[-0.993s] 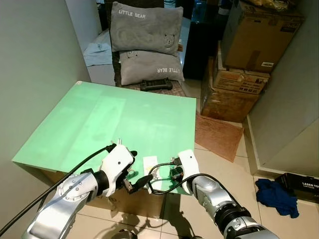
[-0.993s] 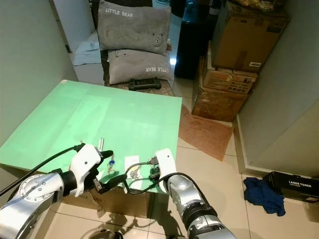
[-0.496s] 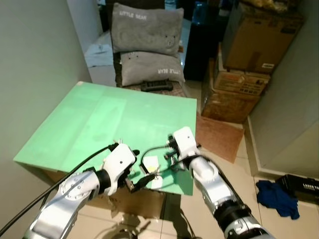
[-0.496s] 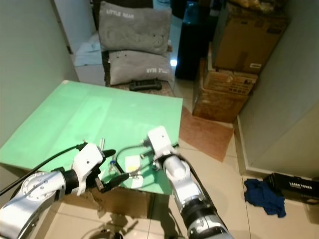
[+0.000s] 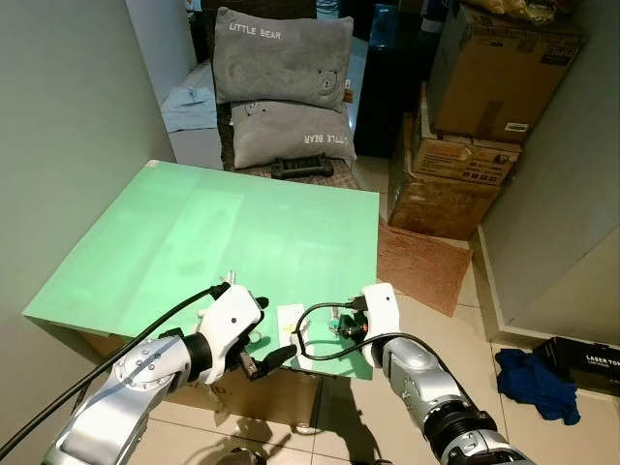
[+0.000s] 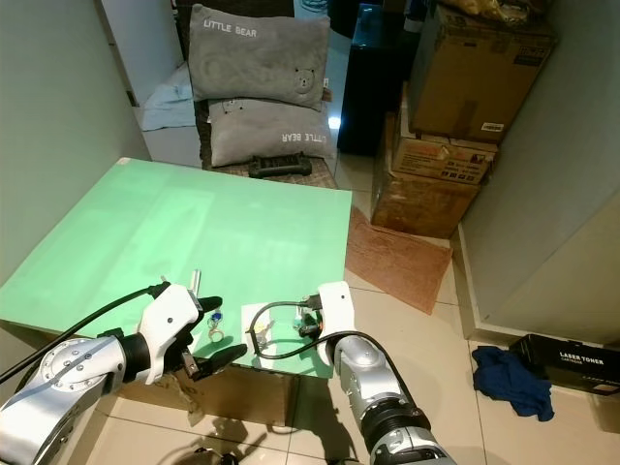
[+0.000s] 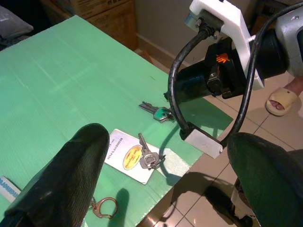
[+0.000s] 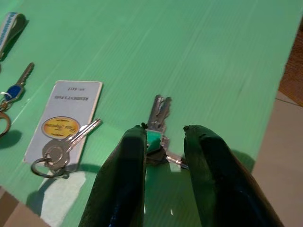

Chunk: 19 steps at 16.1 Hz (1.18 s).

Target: Hang keys on a hook

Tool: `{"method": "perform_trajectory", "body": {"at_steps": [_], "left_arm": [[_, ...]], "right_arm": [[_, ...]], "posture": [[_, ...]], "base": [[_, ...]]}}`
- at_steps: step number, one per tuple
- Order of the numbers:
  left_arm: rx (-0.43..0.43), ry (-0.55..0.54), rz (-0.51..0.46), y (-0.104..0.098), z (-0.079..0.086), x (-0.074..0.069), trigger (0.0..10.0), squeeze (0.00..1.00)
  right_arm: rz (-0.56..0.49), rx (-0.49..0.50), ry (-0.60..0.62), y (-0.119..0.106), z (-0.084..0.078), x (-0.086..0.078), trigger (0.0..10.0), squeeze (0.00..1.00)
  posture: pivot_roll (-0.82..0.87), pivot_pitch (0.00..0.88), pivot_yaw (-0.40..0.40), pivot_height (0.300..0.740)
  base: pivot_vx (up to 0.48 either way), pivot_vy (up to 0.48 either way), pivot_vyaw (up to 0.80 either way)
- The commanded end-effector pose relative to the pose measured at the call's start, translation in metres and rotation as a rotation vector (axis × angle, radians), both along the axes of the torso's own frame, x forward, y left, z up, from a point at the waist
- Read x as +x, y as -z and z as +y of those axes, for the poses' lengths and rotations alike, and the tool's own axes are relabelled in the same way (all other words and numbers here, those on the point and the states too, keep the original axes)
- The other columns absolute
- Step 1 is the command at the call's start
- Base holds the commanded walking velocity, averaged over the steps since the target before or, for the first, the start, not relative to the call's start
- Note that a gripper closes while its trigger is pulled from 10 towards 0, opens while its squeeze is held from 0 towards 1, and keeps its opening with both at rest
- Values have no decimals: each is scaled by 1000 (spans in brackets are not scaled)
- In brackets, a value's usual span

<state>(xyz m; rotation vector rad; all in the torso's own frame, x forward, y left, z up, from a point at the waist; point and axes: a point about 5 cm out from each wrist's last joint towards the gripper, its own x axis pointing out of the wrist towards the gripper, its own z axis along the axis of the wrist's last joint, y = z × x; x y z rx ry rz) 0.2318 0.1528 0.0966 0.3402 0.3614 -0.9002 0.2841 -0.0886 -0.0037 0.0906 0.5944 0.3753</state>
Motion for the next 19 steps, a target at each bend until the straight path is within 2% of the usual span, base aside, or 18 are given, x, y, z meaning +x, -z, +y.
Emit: {"method": "perform_trajectory", "body": {"at_steps": [1, 7, 9, 10, 13, 19], "left_arm": [[10, -5, 3, 1, 3, 0, 10000, 0], [8, 1, 18, 4, 3, -3, 10000, 0], [6, 2, 19, 4, 2, -3, 10000, 0], [6, 3, 20, 4, 2, -3, 10000, 0], [4, 3, 20, 5, 0, -4, 10000, 0], [4, 4, 32, 7, -1, -12, 10000, 0]], "right_arm": [[24, -2, -8, 4, 0, -3, 10000, 1000], [69, -48, -51, 12, 3, -9, 10000, 1000], [80, -98, -47, 14, -1, -10, 10000, 1000], [81, -108, -56, 15, -2, -11, 10000, 27], [92, -112, -36, 17, -4, -11, 10000, 0], [32, -115, -75, 11, 1, -8, 10000, 0]], "posture": [[141, 74, -3, 740], [139, 77, -1, 740], [136, 80, -2, 740], [135, 82, -2, 740], [132, 90, -6, 740], [134, 118, -8, 740]], "base": [[0, 0, 0], [0, 0, 0], [0, 0, 0], [0, 0, 0], [0, 0, 0], [0, 0, 0]]}}
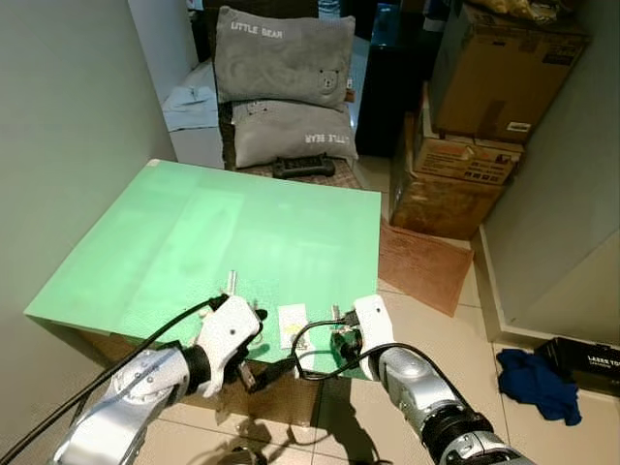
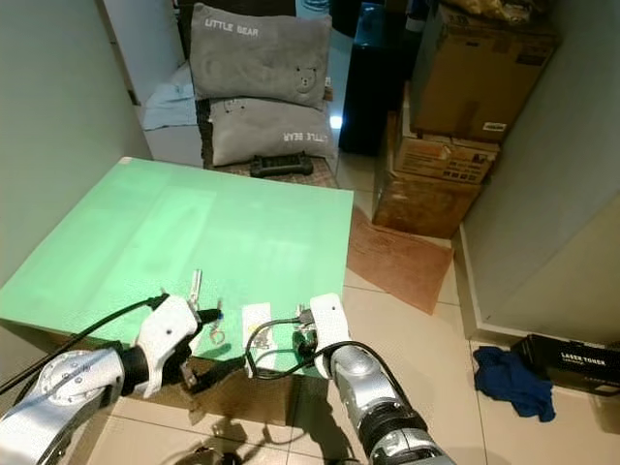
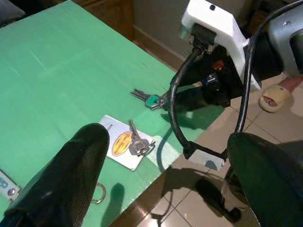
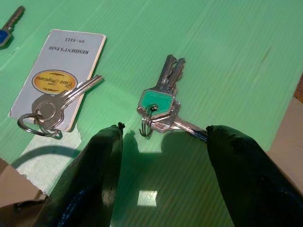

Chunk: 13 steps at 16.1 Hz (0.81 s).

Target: Hang keys on a hook

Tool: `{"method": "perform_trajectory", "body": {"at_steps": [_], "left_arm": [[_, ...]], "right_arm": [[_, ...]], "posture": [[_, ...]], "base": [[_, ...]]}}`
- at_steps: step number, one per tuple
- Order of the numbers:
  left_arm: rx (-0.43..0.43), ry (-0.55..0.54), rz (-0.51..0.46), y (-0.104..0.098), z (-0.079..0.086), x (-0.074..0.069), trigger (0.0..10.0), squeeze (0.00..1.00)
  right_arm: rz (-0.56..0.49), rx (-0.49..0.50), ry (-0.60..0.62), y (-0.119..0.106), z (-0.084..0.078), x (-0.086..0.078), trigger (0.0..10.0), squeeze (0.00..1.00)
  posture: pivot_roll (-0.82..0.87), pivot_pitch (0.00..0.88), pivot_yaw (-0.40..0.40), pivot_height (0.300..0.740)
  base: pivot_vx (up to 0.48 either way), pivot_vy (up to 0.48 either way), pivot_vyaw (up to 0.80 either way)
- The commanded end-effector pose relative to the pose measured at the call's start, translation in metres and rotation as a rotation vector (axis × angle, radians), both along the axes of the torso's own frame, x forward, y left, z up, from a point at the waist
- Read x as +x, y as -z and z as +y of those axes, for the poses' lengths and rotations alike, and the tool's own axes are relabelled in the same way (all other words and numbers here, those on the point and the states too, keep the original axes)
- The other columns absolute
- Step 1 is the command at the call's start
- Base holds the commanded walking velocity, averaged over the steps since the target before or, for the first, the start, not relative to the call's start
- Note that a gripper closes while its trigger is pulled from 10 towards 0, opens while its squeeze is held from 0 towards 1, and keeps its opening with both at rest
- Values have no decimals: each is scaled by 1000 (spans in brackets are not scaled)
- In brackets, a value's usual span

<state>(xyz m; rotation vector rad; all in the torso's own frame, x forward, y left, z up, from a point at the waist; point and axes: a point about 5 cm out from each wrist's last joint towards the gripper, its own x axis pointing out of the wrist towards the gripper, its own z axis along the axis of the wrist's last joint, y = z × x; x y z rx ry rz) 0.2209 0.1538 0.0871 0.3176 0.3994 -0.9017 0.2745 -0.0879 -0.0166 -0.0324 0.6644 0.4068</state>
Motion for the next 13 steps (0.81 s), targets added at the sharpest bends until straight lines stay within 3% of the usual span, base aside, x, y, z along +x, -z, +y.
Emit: {"method": "perform_trajectory", "body": {"at_steps": [1, 13], "left_arm": [[8, 11, -5, -2, -2, -3, 10000, 0], [11, 11, -4, 0, -4, -6, 10000, 0]], "right_arm": [[-18, 0, -8, -2, 1, 1, 10000, 0], [-22, -13, -56, -1, 3, 0, 10000, 0]], "posture": [[134, 127, -10, 740], [137, 130, -14, 740]], "base": [[0, 0, 0], [0, 0, 0]]}}
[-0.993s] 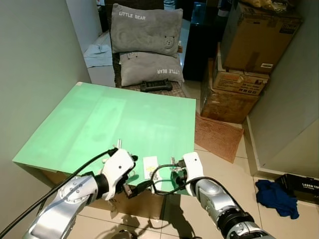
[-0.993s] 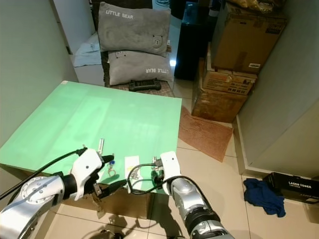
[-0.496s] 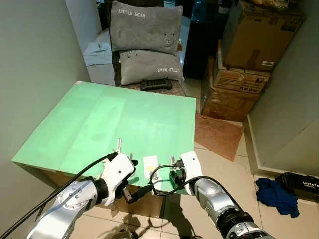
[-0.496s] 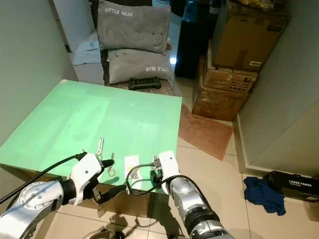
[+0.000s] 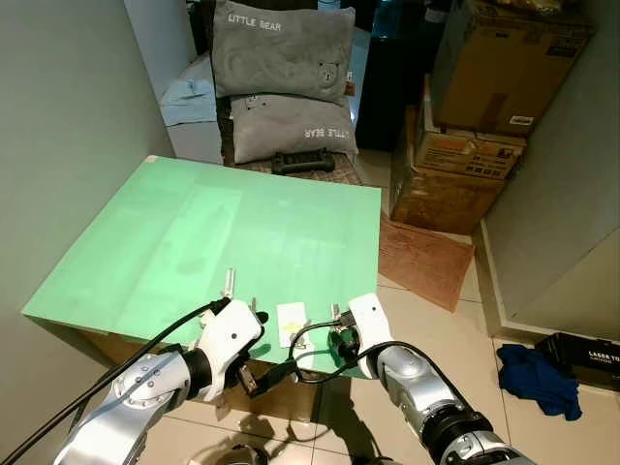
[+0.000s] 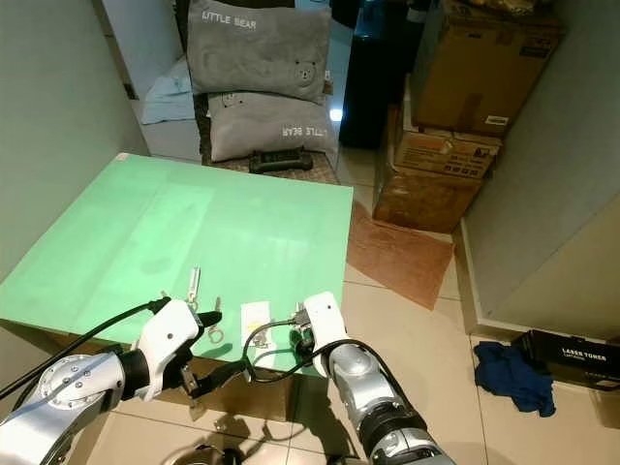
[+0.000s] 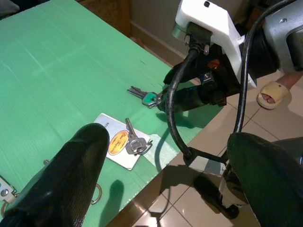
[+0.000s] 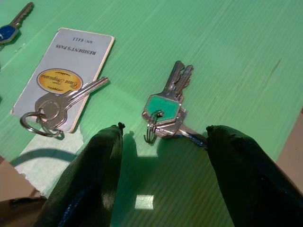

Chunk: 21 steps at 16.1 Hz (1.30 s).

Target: Hang keys on a hook

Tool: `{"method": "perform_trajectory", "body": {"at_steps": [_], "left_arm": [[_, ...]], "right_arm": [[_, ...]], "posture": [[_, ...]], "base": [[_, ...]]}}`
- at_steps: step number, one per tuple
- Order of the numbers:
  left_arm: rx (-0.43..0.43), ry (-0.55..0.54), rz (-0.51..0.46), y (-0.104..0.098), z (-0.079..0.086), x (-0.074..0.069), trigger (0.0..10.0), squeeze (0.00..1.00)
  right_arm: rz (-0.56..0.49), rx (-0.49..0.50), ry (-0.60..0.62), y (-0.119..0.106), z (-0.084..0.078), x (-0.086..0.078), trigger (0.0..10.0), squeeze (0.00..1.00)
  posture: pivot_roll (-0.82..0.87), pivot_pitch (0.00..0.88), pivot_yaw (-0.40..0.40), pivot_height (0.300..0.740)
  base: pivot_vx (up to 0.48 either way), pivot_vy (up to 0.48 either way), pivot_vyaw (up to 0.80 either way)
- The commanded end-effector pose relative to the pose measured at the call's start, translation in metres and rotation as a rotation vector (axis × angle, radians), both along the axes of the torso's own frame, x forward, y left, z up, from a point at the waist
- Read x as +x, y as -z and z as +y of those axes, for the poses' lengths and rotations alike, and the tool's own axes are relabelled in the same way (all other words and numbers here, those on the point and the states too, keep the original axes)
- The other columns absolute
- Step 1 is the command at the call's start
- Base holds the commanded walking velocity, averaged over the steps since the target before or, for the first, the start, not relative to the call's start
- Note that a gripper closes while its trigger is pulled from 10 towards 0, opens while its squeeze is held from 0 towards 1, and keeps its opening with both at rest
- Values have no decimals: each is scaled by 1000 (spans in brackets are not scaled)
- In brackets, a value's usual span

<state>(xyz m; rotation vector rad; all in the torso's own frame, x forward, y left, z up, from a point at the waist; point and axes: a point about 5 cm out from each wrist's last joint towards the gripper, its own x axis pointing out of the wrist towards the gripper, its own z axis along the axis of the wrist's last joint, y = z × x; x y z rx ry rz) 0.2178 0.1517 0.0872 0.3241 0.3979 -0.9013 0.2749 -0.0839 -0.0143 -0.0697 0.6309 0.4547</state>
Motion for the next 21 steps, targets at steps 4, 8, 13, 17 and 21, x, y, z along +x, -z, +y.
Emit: {"method": "perform_trajectory", "body": {"at_steps": [4, 8, 13, 17, 21], "left_arm": [[9, 10, -2, -3, 0, -2, 10000, 0], [11, 9, -5, -4, 1, 0, 10000, 0], [16, 9, -7, -3, 1, 2, 10000, 0], [19, 8, -9, -3, 2, 2, 10000, 0], [20, 9, -10, -3, 1, 3, 10000, 0]], "right_arm": [[12, -16, -39, 3, 1, -2, 10000, 0], [4, -45, -54, 3, 1, -1, 10000, 0], [-10, -52, -54, 1, 2, 2, 10000, 0], [-17, -63, -61, 0, 3, 3, 10000, 0], [-12, -63, -77, 0, 6, 3, 0, 0]], "posture": [[140, 126, -11, 740], [146, 119, -9, 740], [153, 113, -7, 740], [153, 112, -5, 740], [153, 112, -5, 740]], "base": [[0, 0, 0], [0, 0, 0], [0, 0, 0], [0, 0, 0], [0, 0, 0]]}}
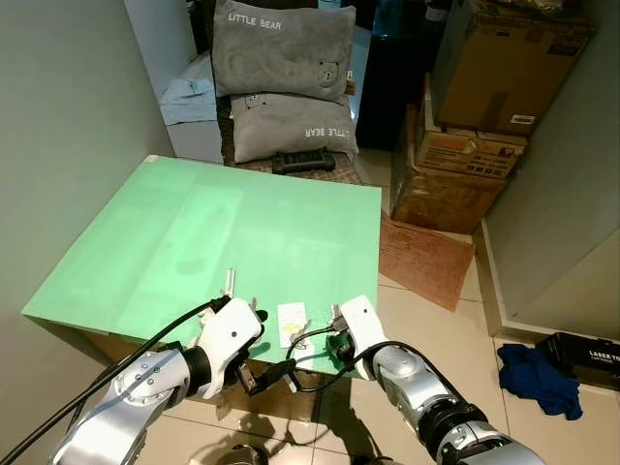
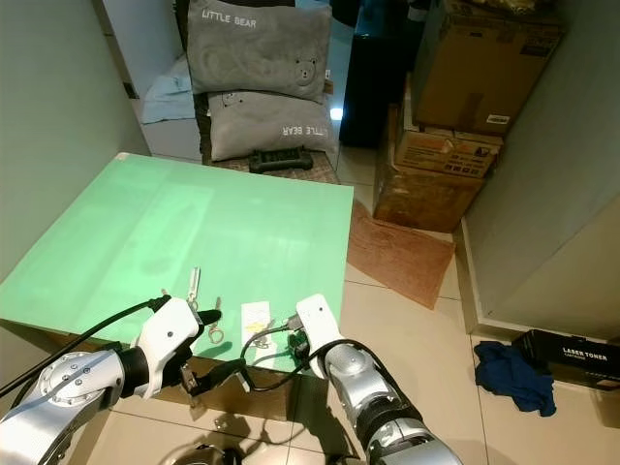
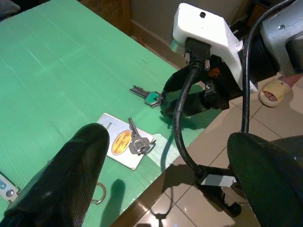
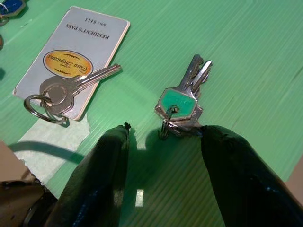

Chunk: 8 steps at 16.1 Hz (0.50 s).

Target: Hang keys on a hook

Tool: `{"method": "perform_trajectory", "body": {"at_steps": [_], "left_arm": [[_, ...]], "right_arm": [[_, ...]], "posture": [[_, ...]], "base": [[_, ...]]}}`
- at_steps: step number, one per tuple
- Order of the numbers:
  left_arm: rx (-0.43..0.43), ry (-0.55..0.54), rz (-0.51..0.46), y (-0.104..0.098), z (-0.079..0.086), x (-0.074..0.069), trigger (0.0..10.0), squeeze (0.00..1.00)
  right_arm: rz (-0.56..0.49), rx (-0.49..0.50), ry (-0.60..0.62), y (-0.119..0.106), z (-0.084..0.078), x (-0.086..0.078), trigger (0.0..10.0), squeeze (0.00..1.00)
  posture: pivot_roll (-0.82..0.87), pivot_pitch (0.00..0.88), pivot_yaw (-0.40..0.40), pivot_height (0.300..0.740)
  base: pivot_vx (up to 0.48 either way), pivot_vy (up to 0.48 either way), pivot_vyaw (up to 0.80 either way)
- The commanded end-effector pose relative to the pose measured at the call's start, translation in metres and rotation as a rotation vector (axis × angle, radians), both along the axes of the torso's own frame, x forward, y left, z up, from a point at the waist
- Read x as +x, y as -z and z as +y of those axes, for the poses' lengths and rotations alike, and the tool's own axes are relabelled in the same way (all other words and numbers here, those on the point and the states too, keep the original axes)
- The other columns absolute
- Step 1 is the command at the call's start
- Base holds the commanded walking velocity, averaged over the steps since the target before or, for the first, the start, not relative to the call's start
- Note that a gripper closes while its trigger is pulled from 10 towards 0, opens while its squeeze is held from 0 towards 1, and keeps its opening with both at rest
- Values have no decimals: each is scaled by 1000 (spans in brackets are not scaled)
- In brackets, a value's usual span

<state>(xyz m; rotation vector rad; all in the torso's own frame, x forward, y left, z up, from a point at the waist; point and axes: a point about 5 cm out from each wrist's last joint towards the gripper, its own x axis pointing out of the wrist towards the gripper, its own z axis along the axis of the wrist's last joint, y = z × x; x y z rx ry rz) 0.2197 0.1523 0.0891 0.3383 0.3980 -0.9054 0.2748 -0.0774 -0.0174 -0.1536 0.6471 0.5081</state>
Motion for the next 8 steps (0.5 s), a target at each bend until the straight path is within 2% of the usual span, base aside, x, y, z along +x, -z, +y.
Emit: {"method": "perform_trajectory", "body": {"at_steps": [1, 8], "left_arm": [[8, 0, -6, -1, 1, 1, 10000, 0], [8, -2, -7, -1, 1, 2, 10000, 0]], "right_arm": [[-12, 1, -4, -3, 0, 3, 0, 0], [3, 1, -7, -1, 0, 2, 0, 0]], "posture": [[153, 112, -5, 740], [158, 115, -7, 740]], "base": [[0, 0, 0], [0, 0, 0]]}}
